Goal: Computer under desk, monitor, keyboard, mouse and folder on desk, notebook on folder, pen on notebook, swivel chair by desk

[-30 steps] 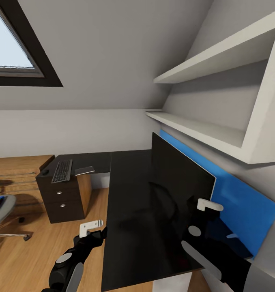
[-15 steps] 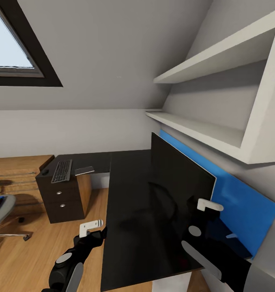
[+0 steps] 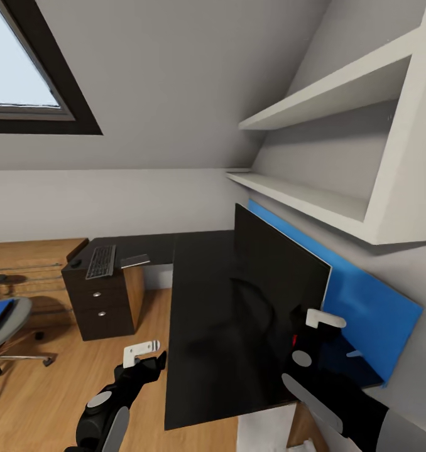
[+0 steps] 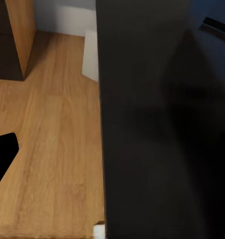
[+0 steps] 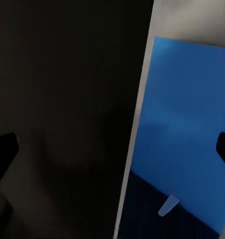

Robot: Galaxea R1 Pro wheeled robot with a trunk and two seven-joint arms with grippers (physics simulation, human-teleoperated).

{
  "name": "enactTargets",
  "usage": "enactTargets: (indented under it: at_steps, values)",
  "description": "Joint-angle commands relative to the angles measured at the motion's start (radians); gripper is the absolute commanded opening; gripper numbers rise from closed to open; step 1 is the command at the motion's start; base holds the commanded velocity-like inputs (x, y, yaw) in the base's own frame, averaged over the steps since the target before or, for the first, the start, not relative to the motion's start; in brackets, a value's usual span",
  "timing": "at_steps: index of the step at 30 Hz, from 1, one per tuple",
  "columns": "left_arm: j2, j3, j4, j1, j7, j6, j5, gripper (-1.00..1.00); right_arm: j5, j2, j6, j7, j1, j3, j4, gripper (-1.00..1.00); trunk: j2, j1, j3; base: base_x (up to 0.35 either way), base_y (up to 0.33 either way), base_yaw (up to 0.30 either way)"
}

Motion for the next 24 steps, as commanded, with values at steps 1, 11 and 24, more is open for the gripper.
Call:
enactTargets:
  at_steps: [1,11,24]
  values:
    - [0.0,-0.001,-0.001,-0.001,0.009,0.003,0.011,1.0,-0.006,0.0,-0.007,-0.003,-0.002,0.004,-0.001,1.0,-0.001,0.0,-0.002,-0.294,0.113,0.0]
    - [0.0,0.001,0.008,-0.001,0.009,0.004,0.011,1.0,-0.003,0.083,-0.009,0.079,-0.002,0.022,0.125,1.0,-0.001,0.0,-0.002,-0.306,0.126,0.0]
    - [0.0,0.0,0.04,-0.001,0.009,0.003,0.008,1.0,0.0,0.124,-0.064,0.097,-0.002,0.023,0.159,1.0,-0.001,0.0,-0.002,-0.307,0.167,0.0]
